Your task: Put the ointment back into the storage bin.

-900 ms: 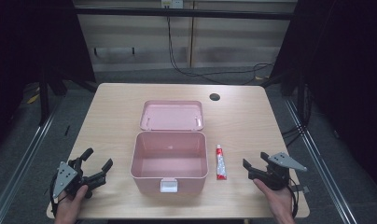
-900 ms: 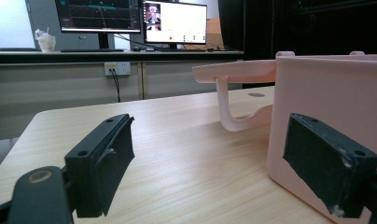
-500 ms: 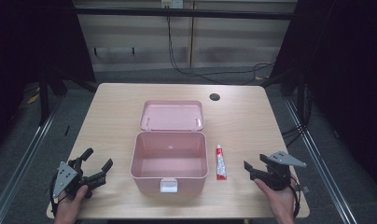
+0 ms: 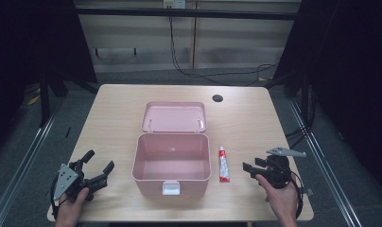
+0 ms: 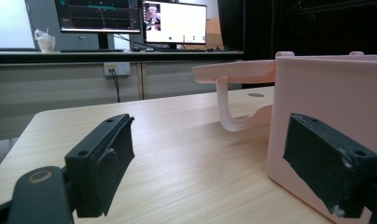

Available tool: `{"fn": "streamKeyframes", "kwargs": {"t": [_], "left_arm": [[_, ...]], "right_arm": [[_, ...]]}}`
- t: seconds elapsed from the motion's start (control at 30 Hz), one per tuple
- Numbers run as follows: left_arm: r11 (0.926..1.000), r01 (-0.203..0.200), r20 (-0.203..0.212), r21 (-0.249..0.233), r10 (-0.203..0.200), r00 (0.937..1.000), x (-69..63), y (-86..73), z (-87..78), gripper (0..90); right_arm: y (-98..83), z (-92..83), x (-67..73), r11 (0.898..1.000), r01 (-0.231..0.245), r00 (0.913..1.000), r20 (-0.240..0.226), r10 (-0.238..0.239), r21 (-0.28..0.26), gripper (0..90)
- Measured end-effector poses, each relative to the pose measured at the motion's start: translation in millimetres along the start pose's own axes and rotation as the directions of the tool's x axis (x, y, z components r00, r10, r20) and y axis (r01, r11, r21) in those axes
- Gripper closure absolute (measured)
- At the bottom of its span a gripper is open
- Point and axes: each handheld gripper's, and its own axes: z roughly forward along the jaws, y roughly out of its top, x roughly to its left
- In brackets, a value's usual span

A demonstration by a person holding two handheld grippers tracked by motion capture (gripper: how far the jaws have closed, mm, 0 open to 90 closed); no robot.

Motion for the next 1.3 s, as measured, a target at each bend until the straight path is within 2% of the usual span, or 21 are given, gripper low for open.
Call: {"fn": "streamKeyframes", "kwargs": {"t": [0.1,0.27,0.3,0.33,0.4,0.47,0.5,0.57,0.67,0.73,0.83,0.93,0.97,1.03,1.17,1.2,1.23,1.27,1.3], "left_arm": [[1.0,0.0,-0.001,-0.001,0.0,1.0,0.0,0.0,0.0,15.7],[1.0,0.002,0.002,0.0,-0.002,1.0,-0.1,0.0,0.1,15.7],[1.0,0.004,0.003,0.0,-0.004,1.0,-0.2,0.0,0.2,15.7],[1.0,0.005,0.004,-0.001,-0.005,1.0,-0.3,-0.1,0.2,15.7],[1.0,0.002,0.002,0.0,-0.002,1.0,-0.1,0.0,0.1,15.7],[1.0,-0.001,-0.001,0.0,0.001,1.0,0.0,0.0,0.0,15.7],[1.0,0.001,0.002,0.0,-0.001,1.0,-0.1,0.0,0.1,15.7],[1.0,-0.001,-0.001,0.0,0.001,1.0,0.1,0.0,0.0,15.7],[1.0,-0.001,-0.001,-0.001,0.001,1.0,0.0,0.0,0.0,15.7],[1.0,0.0,-0.001,-0.001,0.0,1.0,0.0,0.0,0.0,15.7],[1.0,0.0,-0.001,-0.001,0.0,1.0,0.0,0.0,0.0,15.7],[1.0,-0.002,-0.001,0.002,0.002,1.0,0.1,0.0,-0.1,15.7],[1.0,0.0,-0.001,0.0,0.0,1.0,0.0,0.0,0.0,15.7],[1.0,0.0,-0.001,-0.001,0.0,1.0,0.0,0.0,0.1,15.7],[1.0,0.0,0.0,0.0,0.0,1.0,0.0,0.0,0.0,15.7],[1.0,0.001,0.0,0.0,-0.001,1.0,0.0,0.0,0.0,15.7],[1.0,0.0,-0.001,-0.001,0.0,1.0,0.0,0.0,0.0,15.7],[1.0,0.0,0.0,0.0,0.0,1.0,0.0,0.0,0.0,15.7],[1.0,0.0,-0.001,0.0,0.0,1.0,0.0,0.0,0.0,15.7]], "right_arm": [[7.0,3.2,0.6,0.999,-0.011,0.9998,-0.015,0.011,0.03,42.7],[17.0,5.8,2.0,0.998,-0.002,1.0,-0.008,0.002,0.071,42.3],[19.5,6.2,2.2,0.995,0.003,1.0,0.003,-0.003,0.095,42.4],[24.0,7.8,1.5,0.989,0.015,0.9999,0.001,-0.015,0.147,42.6],[27.5,9.3,1.0,0.983,0.014,0.9996,-0.025,-0.009,0.185,42.5],[29.2,10.0,1.3,0.981,0.014,0.9992,-0.038,-0.007,0.195,42.5],[32.7,12.4,3.7,0.976,0.022,0.9985,-0.054,-0.01,0.216,41.9],[34.2,13.9,5.4,0.974,0.027,0.9985,-0.053,-0.015,0.225,41.9],[39.8,20.6,9.2,0.963,0.05,0.9967,-0.074,-0.032,0.265,40.7],[40.9,22.3,10.0,0.961,0.053,0.9966,-0.075,-0.033,0.273,40.5],[45.2,27.6,13.0,0.944,0.063,0.996,-0.08,-0.04,0.324,40.0],[49.3,31.4,14.8,0.934,0.066,0.9963,-0.075,-0.042,0.351,40.6],[52.5,33.0,16.0,0.931,0.053,0.9971,-0.069,-0.03,0.362,42.5],[54.1,33.9,16.1,0.93,0.052,0.9969,-0.073,-0.027,0.364,42.6],[60.9,37.4,17.0,0.918,0.027,0.997,-0.078,0.005,0.396,45.7],[63.4,41.2,17.1,0.904,0.033,0.9973,-0.073,-0.001,0.427,46.2],[64.3,42.8,17.5,0.898,0.029,0.9975,-0.071,0.003,0.44,46.3],[64.3,42.8,17.5,0.898,0.029,0.9975,-0.071,0.003,0.44,46.3],[65.6,44.7,17.9,0.888,0.027,0.9977,-0.068,0.005,0.458,47.2]]}}
